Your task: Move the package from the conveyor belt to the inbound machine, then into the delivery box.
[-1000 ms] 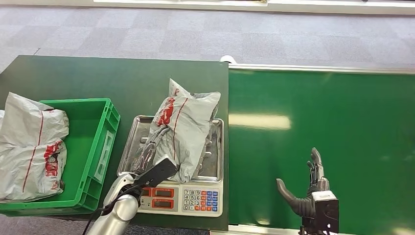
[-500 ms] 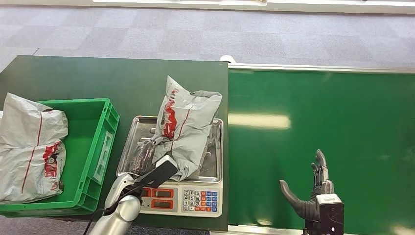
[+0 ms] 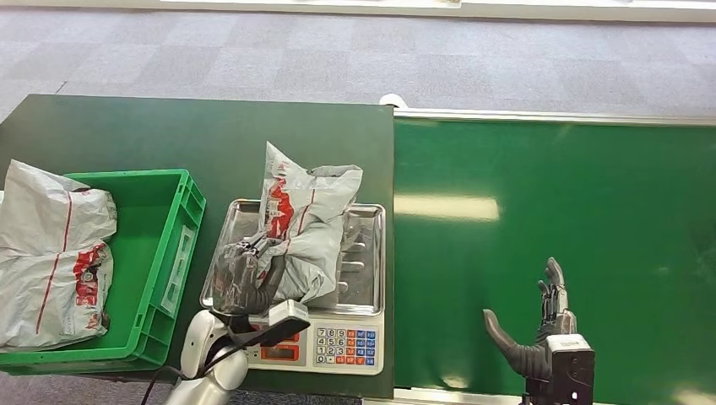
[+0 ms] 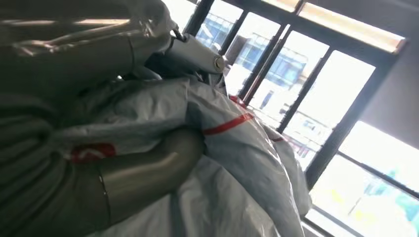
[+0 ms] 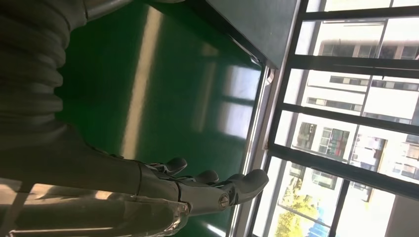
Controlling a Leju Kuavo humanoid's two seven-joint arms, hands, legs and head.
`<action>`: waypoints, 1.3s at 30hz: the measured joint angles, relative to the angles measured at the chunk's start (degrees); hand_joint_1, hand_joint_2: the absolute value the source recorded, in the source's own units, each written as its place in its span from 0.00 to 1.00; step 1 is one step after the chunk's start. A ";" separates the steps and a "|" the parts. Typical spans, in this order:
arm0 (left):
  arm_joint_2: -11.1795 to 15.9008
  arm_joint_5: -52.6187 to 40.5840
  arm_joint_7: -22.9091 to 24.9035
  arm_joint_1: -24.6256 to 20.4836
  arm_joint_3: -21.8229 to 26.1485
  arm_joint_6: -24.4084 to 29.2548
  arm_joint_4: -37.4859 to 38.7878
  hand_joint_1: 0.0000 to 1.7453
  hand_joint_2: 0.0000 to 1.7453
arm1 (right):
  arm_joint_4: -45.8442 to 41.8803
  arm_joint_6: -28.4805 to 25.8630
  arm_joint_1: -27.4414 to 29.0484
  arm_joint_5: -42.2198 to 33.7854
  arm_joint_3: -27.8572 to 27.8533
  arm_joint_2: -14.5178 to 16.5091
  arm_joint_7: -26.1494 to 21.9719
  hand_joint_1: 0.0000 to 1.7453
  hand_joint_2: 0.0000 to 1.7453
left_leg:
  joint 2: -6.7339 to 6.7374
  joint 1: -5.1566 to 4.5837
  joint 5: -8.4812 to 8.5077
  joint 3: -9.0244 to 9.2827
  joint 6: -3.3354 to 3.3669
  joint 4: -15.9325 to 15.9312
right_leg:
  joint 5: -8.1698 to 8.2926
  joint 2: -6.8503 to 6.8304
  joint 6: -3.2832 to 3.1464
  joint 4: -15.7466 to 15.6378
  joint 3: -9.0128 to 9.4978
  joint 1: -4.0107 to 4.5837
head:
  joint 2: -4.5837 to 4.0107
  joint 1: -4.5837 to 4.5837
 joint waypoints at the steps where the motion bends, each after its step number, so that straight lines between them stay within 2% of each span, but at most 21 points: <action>1: -1.06 0.12 -2.79 0.41 1.52 0.04 -0.99 1.00 1.00 | 0.00 -0.03 0.00 -0.03 0.00 0.06 -0.05 0.00 1.00 | 0.00 0.00 0.00 -0.01 0.00 0.00 | 0.00 0.00 0.00 0.00 -0.02 0.00 | 0.00 0.00; 3: -2.69 0.53 -5.54 0.97 3.96 0.09 -3.15 1.00 1.00 | 0.00 -0.09 -0.01 -0.08 0.00 0.15 -0.13 0.00 1.00 | 0.01 0.00 0.00 -0.03 0.00 0.00 | 0.00 0.00 0.00 0.00 -0.04 0.00 | 0.00 0.01; 9: -5.01 1.05 -6.25 1.87 7.33 0.10 -6.80 1.00 1.00 | 0.00 -0.14 -0.02 -0.10 0.00 0.32 -0.16 0.00 1.00 | 0.00 0.01 0.00 -0.04 0.00 0.00 | 0.00 0.00 0.00 0.00 -0.06 0.01 | 0.00 -0.01; 13: -5.63 2.83 -6.29 2.61 8.14 0.11 -9.92 1.00 0.00 | 0.01 -0.39 -0.04 -0.37 0.00 0.38 -0.25 0.00 1.00 | 0.02 0.01 0.00 -0.06 0.00 0.00 | 0.00 0.01 0.00 0.00 -0.06 0.01 | 0.00 0.02; 19: -6.44 8.15 -6.37 3.19 8.92 0.13 -21.65 1.00 0.00 | 0.24 -1.99 -0.11 -1.72 0.16 0.31 -1.00 0.00 1.00 | 0.00 0.00 0.00 -0.12 0.00 0.00 | 0.00 0.01 0.00 0.00 -0.09 0.00 | 0.00 -0.01; 24: -6.83 7.03 -6.42 3.19 11.67 0.13 -32.00 1.00 0.00 | 0.65 -2.47 -0.13 -3.09 1.01 -0.43 -1.27 0.00 1.00 | 0.01 0.01 0.00 -0.13 0.00 0.00 | 0.00 0.01 0.00 0.00 -0.12 0.01 | 0.00 -0.01; 32: -7.30 9.58 -6.45 2.67 23.39 0.14 -44.66 1.00 0.00 | 0.84 -3.16 -0.14 -3.64 2.38 -1.56 -1.28 0.00 1.00 | 0.01 0.02 0.00 -0.13 0.00 -0.01 | -0.01 0.01 0.00 0.01 -0.12 0.02 | 0.00 0.01; 39: -8.14 12.02 -6.45 1.95 32.73 0.13 -47.32 1.00 0.00 | 0.83 -3.60 0.05 -3.61 2.60 -1.73 -1.20 0.00 1.00 | 0.01 0.01 0.00 -0.12 0.00 -0.01 | -0.01 0.01 0.00 0.00 -0.13 0.01 | 0.00 0.01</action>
